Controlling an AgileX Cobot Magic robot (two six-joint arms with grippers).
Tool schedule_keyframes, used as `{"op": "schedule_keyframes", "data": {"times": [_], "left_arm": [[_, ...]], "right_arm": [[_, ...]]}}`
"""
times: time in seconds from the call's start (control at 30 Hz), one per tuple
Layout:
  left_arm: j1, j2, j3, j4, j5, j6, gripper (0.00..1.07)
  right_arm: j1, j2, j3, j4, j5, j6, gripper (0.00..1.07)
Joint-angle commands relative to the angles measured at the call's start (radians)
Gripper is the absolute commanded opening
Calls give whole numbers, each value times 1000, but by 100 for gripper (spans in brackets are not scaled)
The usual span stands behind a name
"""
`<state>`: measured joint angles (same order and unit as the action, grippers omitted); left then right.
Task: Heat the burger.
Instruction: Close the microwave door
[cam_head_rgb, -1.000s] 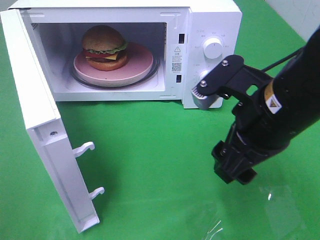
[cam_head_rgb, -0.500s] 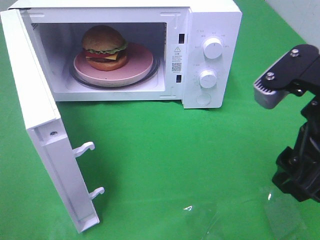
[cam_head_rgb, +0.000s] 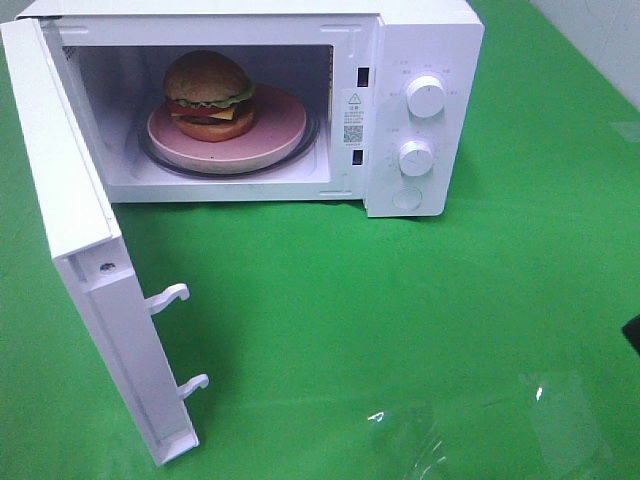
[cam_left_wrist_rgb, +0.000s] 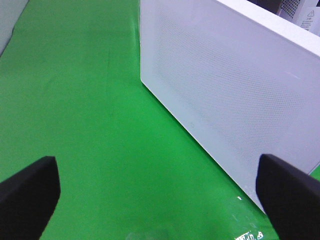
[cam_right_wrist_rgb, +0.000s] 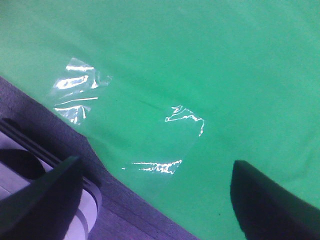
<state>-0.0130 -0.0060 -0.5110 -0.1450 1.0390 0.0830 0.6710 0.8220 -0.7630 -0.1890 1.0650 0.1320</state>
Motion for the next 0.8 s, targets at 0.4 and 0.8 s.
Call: {"op": "schedule_keyframes", "data": {"times": [0.4, 0.8], "left_arm": [[-5, -17, 2, -1, -4, -5, 103], [-5, -17, 2, -1, -4, -5, 103]], "right_arm": [[-396, -318, 65, 28, 36, 0, 76], [-567, -661, 250, 109, -66, -3, 76]]}}
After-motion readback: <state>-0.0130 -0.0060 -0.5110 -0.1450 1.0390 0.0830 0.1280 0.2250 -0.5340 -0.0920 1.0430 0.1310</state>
